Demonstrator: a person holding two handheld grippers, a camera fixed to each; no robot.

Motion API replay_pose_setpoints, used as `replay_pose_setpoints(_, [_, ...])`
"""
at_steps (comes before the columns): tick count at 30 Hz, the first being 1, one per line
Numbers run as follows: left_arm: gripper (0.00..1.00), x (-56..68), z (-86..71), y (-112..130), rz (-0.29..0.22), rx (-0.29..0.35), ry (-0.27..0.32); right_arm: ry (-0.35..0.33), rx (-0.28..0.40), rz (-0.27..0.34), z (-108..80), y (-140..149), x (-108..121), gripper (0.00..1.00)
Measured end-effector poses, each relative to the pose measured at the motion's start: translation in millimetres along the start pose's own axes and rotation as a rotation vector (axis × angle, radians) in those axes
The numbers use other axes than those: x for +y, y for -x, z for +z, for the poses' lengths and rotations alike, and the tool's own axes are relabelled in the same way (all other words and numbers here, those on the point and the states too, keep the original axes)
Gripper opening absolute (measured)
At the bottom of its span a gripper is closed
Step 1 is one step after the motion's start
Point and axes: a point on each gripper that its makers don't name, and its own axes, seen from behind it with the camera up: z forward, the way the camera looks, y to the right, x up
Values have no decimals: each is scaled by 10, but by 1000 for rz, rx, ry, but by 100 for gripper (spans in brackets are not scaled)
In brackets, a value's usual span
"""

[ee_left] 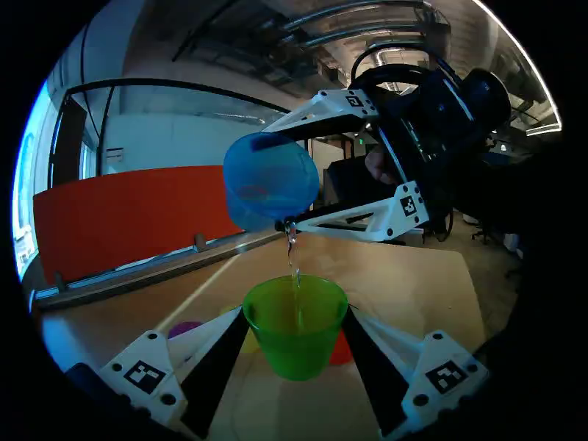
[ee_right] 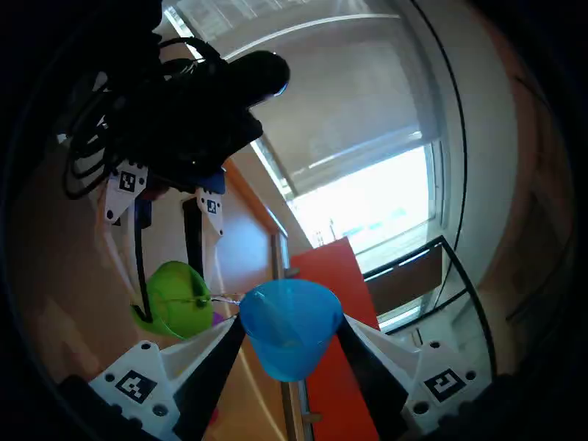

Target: Pour water

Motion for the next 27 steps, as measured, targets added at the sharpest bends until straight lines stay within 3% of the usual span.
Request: replay_pose_setpoints(27, [87, 14, 10, -24, 3, 0, -2, 21, -9, -62, 18, 35, 105, 91])
